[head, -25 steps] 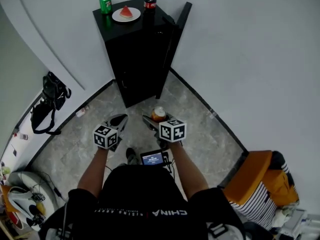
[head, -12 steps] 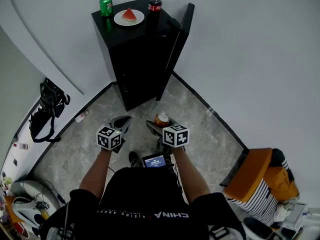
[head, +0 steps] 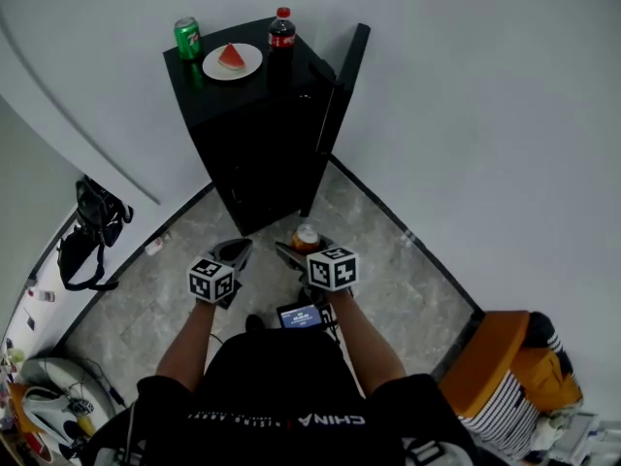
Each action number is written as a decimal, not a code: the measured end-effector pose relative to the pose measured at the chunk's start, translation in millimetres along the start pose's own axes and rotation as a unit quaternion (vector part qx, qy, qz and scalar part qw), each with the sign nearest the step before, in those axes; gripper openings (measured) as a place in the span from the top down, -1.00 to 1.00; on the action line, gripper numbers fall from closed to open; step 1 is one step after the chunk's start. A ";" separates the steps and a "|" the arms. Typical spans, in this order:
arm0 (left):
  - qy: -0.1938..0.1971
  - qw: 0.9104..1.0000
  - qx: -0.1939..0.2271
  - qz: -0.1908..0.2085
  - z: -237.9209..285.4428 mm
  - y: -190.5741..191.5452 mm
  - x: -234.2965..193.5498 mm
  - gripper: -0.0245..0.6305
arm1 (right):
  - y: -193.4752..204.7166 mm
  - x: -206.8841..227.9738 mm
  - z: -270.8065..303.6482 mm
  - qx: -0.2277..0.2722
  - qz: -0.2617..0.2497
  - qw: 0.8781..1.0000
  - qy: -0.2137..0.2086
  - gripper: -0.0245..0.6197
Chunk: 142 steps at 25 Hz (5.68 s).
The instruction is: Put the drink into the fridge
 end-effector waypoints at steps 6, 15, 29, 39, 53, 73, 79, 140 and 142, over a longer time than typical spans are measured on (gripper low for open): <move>-0.028 1.000 0.011 0.005 39.3 -36.3 0.9 0.89 | -40.8 43.1 7.1 -0.010 -0.013 0.999 -0.030 -0.19; -0.064 0.998 0.014 -0.006 71.2 -50.9 9.6 0.89 | -72.5 78.5 28.4 -0.034 -0.039 0.996 -0.068 -0.19; -0.050 0.999 0.015 0.008 52.3 -71.1 -38.8 0.89 | -97.8 46.6 62.3 -0.025 -0.048 0.996 -0.066 -0.19; -0.032 0.999 0.010 0.013 52.6 -69.8 -41.7 0.89 | -90.7 37.5 65.6 -0.028 -0.052 0.996 -0.068 -0.19; -0.040 0.999 0.007 0.004 54.8 -63.5 -43.2 0.89 | -86.9 48.4 68.5 -0.042 -0.047 0.995 -0.073 -0.19; -0.107 0.994 0.035 0.014 121.6 -97.4 -96.0 0.88 | -142.0 119.9 160.6 -0.055 -0.119 0.989 -0.063 -0.19; -0.144 0.989 0.044 -0.008 157.8 -86.8 -123.2 0.88 | -151.6 139.4 214.6 -0.037 -0.134 0.989 -0.050 -0.19; -0.259 0.966 0.015 0.016 214.1 -83.4 -163.2 0.82 | -147.2 173.3 259.3 -0.002 -0.218 0.976 0.027 -0.19; -0.232 0.972 0.017 0.019 205.9 -91.6 -150.0 0.85 | -150.1 163.9 243.7 -0.004 -0.203 0.979 0.030 -0.12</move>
Point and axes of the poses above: the fingertips, and each gripper's own axes: z forward along the fingers, x to its right, y out of its underside, the point moved 10 cm from there along -z, backward along the fingers
